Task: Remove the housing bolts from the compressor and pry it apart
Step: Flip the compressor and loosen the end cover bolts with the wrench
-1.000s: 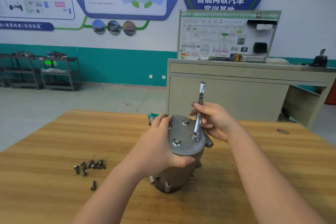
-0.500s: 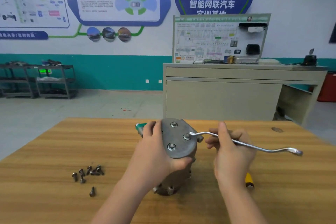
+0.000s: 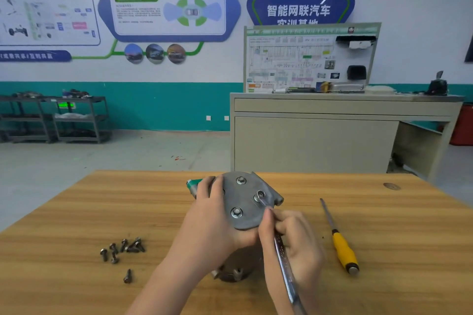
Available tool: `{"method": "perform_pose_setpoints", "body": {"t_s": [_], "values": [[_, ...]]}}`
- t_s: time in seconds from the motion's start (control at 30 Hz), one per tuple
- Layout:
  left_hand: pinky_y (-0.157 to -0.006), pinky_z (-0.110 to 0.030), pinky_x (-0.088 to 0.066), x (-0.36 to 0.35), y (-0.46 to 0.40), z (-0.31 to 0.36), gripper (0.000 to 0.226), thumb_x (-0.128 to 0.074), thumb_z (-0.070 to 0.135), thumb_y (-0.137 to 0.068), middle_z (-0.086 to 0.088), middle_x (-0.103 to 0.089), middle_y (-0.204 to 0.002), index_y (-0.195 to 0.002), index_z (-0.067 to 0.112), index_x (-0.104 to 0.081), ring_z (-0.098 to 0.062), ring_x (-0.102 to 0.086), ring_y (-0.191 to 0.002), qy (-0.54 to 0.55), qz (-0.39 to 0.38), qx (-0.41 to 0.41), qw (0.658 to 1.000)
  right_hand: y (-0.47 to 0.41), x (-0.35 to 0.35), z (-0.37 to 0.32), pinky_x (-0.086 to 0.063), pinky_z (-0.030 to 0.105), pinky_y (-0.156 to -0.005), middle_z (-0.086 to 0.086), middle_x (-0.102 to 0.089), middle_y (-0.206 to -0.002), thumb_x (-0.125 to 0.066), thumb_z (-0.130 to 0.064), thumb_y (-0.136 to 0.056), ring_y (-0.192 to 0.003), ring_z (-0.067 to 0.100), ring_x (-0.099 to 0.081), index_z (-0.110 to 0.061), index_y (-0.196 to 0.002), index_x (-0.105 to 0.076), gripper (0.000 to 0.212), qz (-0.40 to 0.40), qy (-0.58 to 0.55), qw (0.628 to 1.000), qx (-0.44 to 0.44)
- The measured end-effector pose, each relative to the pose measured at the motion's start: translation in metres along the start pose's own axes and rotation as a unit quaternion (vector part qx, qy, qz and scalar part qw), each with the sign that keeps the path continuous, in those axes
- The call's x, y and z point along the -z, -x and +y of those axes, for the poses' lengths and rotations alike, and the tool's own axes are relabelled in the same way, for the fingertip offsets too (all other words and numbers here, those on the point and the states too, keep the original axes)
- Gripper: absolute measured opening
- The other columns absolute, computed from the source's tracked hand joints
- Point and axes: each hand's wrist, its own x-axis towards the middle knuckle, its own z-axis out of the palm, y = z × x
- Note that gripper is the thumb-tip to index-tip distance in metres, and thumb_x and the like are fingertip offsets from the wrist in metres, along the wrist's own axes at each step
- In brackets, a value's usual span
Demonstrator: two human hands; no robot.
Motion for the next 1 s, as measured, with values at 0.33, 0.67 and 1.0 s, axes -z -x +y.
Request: {"method": "perform_pose_setpoints", "body": {"t_s": [0.33, 0.67, 1.0], "values": [[-0.089, -0.01, -0.036, -0.01, -0.003, 0.005, 0.122, -0.043, 0.089, -0.048, 0.019, -0.02, -0.132, -0.146, 0.02, -0.022, -0.01, -0.043, -0.122, -0.005, 0.016, -0.005, 1.0, 0.0, -0.011, 0.006, -0.039, 0.018, -0.056, -0.005, -0.057, -0.066, -0.06, -0.024, -0.09, -0.058, 0.01, -0.049, -0.015, -0.058, -0.046, 0.036, 0.073, -0.04, 0.993, -0.086], [-0.092, -0.008, -0.028, 0.013, -0.013, -0.016, 0.127, -0.064, 0.084, -0.044, 0.042, -0.006, -0.126, -0.149, 0.034, -0.015, 0.014, -0.028, -0.115, 0.022, -0.09, -0.053, 0.994, -0.077, -0.009, 0.086, -0.032, 0.018, -0.04, 0.006, -0.057, -0.065, -0.058, -0.023, -0.078, -0.05, 0.01, -0.046, -0.02, -0.055, -0.061, 0.023, -0.157, -0.426, 0.773, -0.443], [-0.078, 0.002, -0.027, 0.017, -0.018, -0.011, 0.124, -0.072, 0.076, -0.048, 0.051, -0.004, -0.116, -0.149, 0.033, -0.014, 0.013, -0.031, -0.103, 0.033, -0.119, -0.048, 0.991, -0.13, -0.035, 0.091, -0.026, 0.011, -0.025, 0.001, -0.055, -0.051, -0.064, -0.036, -0.074, -0.027, 0.001, -0.039, -0.016, -0.05, -0.054, 0.033, -0.221, -0.46, 0.646, -0.568]]}}
